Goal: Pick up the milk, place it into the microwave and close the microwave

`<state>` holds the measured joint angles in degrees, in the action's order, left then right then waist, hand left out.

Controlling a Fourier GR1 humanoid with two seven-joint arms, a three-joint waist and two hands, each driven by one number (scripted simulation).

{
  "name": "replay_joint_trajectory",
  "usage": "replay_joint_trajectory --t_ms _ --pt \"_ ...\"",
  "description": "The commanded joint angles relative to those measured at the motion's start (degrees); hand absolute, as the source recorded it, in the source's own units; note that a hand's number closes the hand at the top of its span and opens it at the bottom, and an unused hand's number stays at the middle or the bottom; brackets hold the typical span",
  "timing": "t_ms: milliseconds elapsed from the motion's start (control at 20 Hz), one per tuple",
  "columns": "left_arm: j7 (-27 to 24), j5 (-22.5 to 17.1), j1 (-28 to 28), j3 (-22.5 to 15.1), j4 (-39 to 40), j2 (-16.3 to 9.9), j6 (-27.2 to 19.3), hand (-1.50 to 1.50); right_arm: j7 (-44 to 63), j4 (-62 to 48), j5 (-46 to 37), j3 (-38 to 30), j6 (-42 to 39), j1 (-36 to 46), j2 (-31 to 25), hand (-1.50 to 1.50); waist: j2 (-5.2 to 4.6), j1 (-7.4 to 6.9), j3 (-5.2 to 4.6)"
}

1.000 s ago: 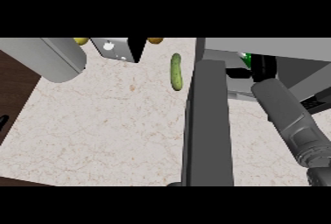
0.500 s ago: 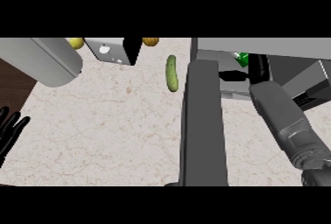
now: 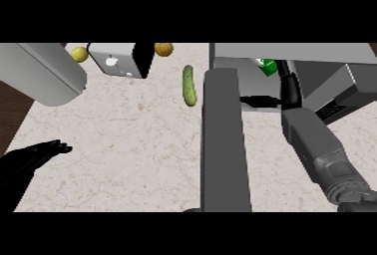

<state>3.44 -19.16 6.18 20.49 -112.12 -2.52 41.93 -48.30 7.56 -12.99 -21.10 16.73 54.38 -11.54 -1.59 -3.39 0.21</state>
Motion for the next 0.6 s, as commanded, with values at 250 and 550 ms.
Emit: replay_joint_trajectory --t_ms 250,550 --pt "5.6 -0.6 -0.6 -6.2 -0.8 1.6 -2.4 1.50 -6.1 1.3 4.8 -2.8 -15.0 -7.4 3.4 -1.50 1.26 2.64 -0.13" --pt "5.9 2.2 0.7 -12.9 -2.7 2.5 -5.7 1.50 -6.5 6.6 4.8 0.3 -14.8 -14.6 7.4 -1.50 1.81 3.69 -0.23"
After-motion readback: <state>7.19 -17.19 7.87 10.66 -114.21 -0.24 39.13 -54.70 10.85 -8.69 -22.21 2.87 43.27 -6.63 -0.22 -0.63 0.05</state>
